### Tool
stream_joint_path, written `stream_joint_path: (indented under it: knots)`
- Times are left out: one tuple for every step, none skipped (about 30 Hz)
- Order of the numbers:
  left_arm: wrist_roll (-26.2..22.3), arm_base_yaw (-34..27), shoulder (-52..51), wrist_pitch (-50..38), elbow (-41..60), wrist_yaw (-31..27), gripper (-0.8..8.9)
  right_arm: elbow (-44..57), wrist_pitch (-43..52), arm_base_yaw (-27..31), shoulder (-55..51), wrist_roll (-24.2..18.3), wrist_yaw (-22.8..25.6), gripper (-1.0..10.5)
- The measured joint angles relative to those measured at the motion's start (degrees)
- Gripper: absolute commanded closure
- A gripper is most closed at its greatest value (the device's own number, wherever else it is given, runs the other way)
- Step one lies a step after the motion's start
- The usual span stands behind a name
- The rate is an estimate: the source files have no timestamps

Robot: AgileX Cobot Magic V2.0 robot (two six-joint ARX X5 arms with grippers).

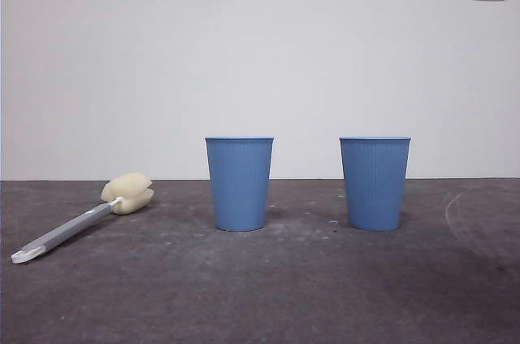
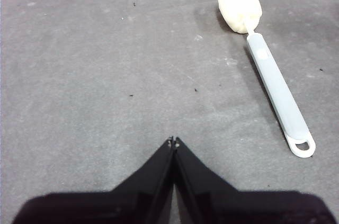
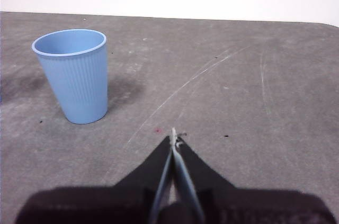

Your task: Pick up the cup brush,pick up the cup,insert the brush into the cup,clean the cup,put the cup brush back,put the cup back to the fixed position on the table

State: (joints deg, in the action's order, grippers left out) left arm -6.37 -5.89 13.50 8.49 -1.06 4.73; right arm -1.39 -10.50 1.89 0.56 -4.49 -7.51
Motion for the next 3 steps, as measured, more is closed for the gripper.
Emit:
stream_joint_path:
  knots:
    - [0.0,0.0,0.0,0.0,0.0,0.0,8.17,0.0,0.0,0.0,0.0,0.0,0.0,9.5]
    - [0.02,0.0,0.0,0.0,0.0,0.0,8.17,0.0,0.0,0.0,0.0,0.0,0.0,9.5]
    - [0.0,0.0,0.0,0.0,0.0,0.0,8.17,0.0,0.0,0.0,0.0,0.0,0.0,9.5]
